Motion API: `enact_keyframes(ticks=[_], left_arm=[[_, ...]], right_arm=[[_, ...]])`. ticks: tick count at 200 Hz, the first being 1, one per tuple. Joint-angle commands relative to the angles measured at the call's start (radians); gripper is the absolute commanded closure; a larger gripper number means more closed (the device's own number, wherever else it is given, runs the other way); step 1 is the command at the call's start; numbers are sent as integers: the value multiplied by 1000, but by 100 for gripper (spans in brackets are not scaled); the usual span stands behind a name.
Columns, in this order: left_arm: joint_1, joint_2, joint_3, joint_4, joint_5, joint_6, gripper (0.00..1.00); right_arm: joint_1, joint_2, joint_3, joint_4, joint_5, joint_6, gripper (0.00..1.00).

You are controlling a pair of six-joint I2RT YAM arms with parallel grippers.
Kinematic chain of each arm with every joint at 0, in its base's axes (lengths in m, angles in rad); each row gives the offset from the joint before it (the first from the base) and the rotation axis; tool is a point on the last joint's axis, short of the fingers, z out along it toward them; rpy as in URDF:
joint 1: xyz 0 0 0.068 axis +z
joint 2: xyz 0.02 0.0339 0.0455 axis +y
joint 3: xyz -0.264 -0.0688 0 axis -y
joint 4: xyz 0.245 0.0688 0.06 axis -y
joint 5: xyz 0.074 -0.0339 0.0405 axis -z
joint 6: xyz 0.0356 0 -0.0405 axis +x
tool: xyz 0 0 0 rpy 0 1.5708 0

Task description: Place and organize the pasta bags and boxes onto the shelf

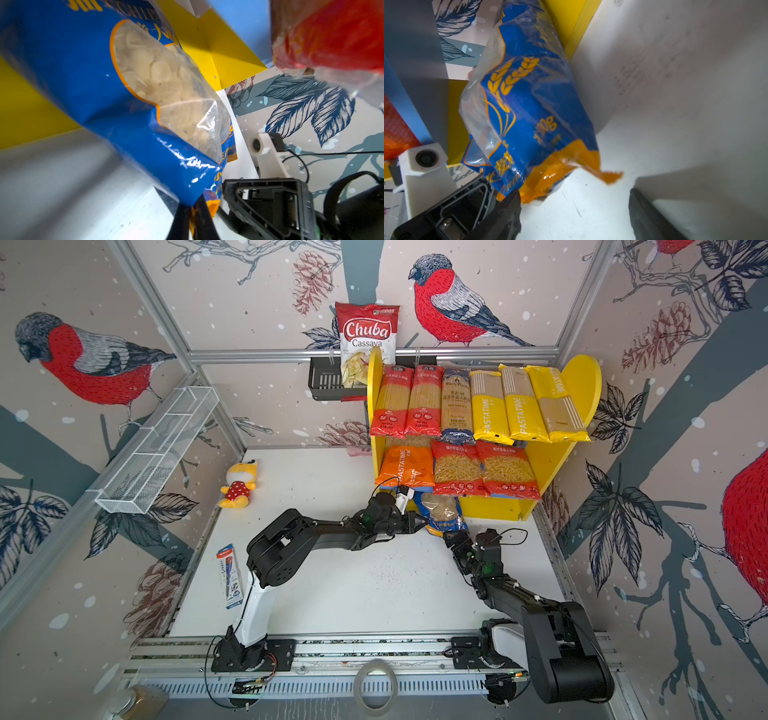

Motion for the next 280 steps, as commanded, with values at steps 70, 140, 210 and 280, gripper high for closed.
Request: enact_keyframes(ticks=[70,140,210,280], left_arm=[[-6,-6,54,62,-25,29,93],[5,-39,24,37,-35,44,81],[11,-95,-41,37,-50,51,67],[11,-237,-225,64,-79,51,66]], right_arm=[[125,234,33,441,152,237,38],[169,316,35,666,303,306,76],[164,364,78,740,401,291,84],[130,396,-14,923,577,223,85]])
